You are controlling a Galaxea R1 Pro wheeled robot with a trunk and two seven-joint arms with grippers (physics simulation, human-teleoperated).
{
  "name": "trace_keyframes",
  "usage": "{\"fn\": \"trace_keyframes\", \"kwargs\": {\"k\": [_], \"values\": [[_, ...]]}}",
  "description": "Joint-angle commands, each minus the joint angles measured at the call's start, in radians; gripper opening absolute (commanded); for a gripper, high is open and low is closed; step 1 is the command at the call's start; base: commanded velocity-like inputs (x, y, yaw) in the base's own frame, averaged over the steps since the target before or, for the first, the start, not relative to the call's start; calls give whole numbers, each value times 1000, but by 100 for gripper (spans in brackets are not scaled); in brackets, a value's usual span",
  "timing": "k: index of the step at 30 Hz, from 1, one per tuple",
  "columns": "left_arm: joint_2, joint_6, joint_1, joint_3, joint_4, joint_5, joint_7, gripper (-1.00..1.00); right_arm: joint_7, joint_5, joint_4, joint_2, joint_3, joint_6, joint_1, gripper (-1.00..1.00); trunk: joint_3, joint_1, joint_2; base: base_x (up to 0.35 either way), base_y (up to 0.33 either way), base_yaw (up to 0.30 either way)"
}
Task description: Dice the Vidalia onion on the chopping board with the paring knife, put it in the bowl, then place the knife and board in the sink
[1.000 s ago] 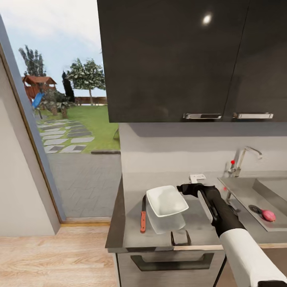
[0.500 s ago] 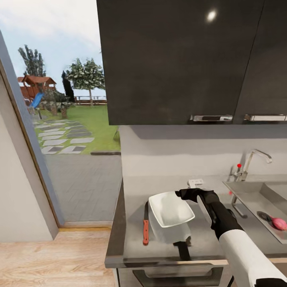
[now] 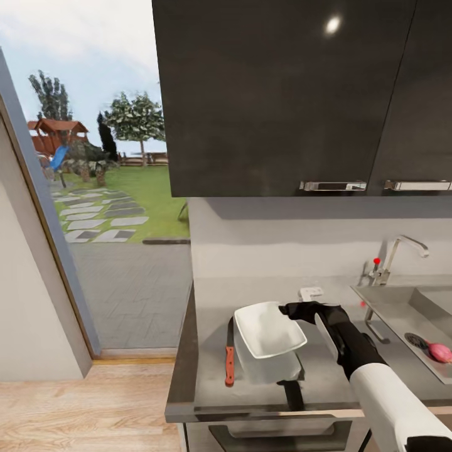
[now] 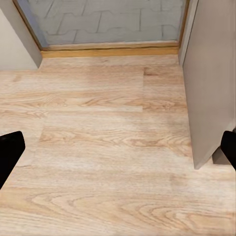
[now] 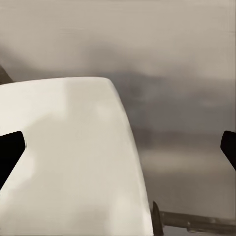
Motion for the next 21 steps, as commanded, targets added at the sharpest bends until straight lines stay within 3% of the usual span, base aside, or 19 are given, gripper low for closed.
{"fn": "trace_keyframes", "kwargs": {"k": [1, 21], "values": [[0, -1, 1, 0, -2, 2, 1, 100, 9, 0, 0, -2, 2, 4, 0, 100, 0, 0, -1, 0, 0, 0], [-3, -1, 1, -1, 0, 2, -1, 100, 22, 0, 7, -4, 2, 2, 0, 100, 0, 0, -1, -43, -23, 0]]}}
